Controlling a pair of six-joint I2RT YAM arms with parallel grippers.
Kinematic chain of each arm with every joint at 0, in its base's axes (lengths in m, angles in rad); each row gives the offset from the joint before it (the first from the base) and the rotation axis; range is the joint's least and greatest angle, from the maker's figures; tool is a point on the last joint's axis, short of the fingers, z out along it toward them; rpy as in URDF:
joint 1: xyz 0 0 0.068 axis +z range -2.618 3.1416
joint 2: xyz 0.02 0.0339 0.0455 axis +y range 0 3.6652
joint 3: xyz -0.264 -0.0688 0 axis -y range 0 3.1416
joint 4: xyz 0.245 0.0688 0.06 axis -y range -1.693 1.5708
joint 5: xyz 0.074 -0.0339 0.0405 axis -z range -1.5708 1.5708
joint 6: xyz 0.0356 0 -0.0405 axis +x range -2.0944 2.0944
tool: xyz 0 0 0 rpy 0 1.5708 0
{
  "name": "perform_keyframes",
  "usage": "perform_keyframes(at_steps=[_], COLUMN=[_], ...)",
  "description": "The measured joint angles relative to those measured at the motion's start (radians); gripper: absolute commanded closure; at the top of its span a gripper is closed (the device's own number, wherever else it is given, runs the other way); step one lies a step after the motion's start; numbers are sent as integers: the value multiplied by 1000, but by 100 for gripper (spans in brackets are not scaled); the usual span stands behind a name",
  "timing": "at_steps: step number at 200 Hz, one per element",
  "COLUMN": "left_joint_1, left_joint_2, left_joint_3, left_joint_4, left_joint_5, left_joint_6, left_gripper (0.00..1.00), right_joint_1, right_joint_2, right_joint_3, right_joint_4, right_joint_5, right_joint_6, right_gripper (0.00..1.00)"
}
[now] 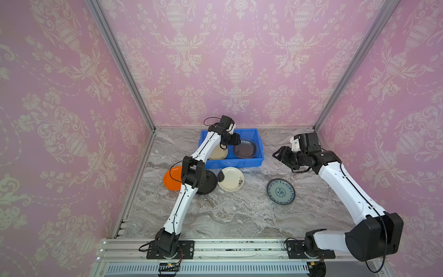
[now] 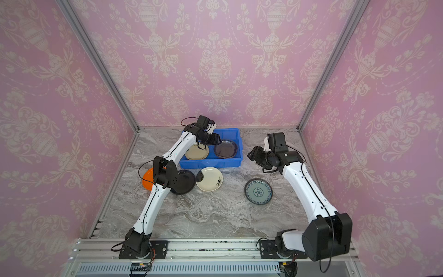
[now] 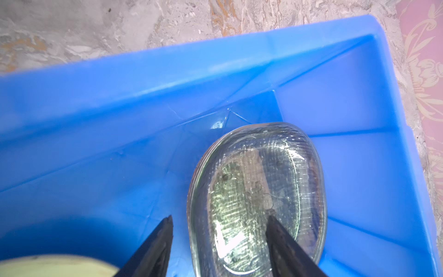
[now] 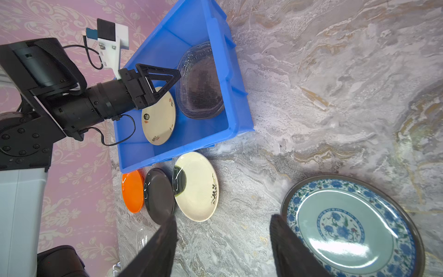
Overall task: Place the plates into the plastic bin on the countertop
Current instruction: Place the plate in the plastic bin, then pick up the plate from the bottom-left of the table.
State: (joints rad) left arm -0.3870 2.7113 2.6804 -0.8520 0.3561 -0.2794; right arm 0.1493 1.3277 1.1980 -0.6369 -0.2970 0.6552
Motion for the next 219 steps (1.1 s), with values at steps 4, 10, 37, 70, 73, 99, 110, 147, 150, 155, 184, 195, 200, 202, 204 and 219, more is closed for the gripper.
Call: perform_keyframes(at_steps=[4, 10, 37, 70, 73, 99, 110, 147, 150, 155, 184, 195, 200, 202, 204, 219], left_joint_1=[0, 0, 0, -3, -3, -17, -23, -21, -19, -14, 6, 8, 11, 11, 11, 17], left_joint_2=[0, -5, -64, -204, -223, -455, -597, -958, -977, -1011, -1209, -1292, -1331, -1345, -1355, -1451], left_joint_3=[-1, -7, -65, -132, -143, -373, -571, -1095, -1127, -1181, -1502, -1600, -1638, -1649, -1657, -1707], left_joint_4=[1, 8, 40, 73, 76, 156, 247, 427, 440, 451, 521, 521, 516, 515, 513, 495], left_joint_5=[0, 0, -3, -28, -32, -100, -124, -152, -152, -148, -131, -129, -127, -126, -126, -126], left_joint_6=[1, 2, 2, 5, 5, -4, -19, -105, -111, -123, -199, -227, -238, -242, -245, -264], left_gripper=[28, 25, 9, 1, 1, 1, 1, 1, 1, 1, 1, 1, 1, 1, 1, 1], right_joint_1=[2, 4, 22, 67, 72, 150, 195, 334, 344, 359, 442, 476, 494, 503, 508, 566], right_joint_2=[0, 0, 3, 3, 3, 5, 13, 58, 62, 70, 122, 146, 161, 166, 169, 214], right_joint_3=[0, 0, 0, -21, -28, -98, -119, -139, -140, -142, -153, -157, -158, -158, -158, -155], right_joint_4=[1, 3, 4, 32, 37, 71, 87, 150, 155, 164, 210, 234, 242, 246, 249, 274], right_joint_5=[0, -2, -3, -1, -2, 0, -1, -7, -10, -13, -28, -30, -30, -29, -29, -30], right_joint_6=[0, 0, -2, -13, -14, -17, -16, -14, -13, -11, 13, 29, 37, 39, 42, 60], right_gripper=[37, 37, 37, 38, 38, 38, 38, 41, 41, 42, 50, 53, 54, 54, 54, 56])
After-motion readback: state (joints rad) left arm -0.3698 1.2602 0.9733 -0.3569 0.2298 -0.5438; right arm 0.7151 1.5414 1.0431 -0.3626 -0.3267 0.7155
